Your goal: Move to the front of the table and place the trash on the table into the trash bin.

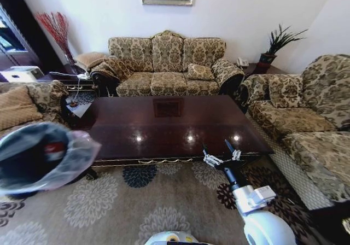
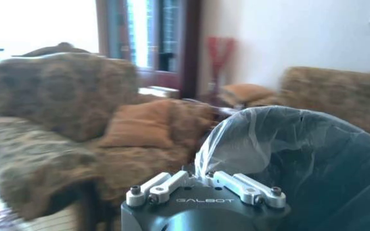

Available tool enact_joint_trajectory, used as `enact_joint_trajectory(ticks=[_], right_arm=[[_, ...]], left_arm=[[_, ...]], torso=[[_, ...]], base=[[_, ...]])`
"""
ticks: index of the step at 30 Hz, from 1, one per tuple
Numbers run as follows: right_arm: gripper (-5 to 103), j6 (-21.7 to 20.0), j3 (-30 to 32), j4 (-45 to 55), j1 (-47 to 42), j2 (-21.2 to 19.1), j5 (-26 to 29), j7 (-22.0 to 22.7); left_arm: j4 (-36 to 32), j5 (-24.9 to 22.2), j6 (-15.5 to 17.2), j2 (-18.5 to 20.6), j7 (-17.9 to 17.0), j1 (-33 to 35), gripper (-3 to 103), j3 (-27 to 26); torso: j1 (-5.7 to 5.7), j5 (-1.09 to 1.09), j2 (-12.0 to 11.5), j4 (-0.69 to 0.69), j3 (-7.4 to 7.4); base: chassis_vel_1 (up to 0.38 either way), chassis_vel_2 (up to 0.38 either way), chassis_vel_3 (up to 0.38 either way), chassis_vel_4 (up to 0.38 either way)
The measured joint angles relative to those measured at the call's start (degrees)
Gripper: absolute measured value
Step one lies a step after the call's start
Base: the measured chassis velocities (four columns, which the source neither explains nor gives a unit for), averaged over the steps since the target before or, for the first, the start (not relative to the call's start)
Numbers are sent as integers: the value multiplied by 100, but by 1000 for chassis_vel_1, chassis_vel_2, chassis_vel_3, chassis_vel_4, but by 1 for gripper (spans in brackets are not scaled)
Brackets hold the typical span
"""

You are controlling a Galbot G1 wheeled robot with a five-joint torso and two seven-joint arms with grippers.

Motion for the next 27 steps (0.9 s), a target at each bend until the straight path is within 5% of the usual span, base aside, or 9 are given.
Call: enact_joint_trajectory(ticks=[5,11,21,25,27], right_arm=[[100,0,0,0,0,0,0,0],[100,0,0,0,-2,0,0,0],[100,0,0,0,-2,0,0,0],[100,0,0,0,-2,0,0,0],[100,0,0,0,-2,0,0,0]], left_arm=[[1173,72,-188,247,19,-3,2,-298],[2519,355,-555,344,29,-36,2,-4],[4937,635,-1523,125,219,-456,2,1535],[5747,788,-2059,108,254,-747,2,2104],[6512,859,-2617,109,271,-1037,2,2597]], torso=[[0,4,0,-3,0],[-7,4,1,5,-3],[-5,2,1,-1,-2],[-5,3,1,-1,-2],[-5,2,1,-1,-2]], base=[[0,0,0,0],[0,0,0,0],[0,0,0,0],[0,0,0,0],[0,0,0,0]])
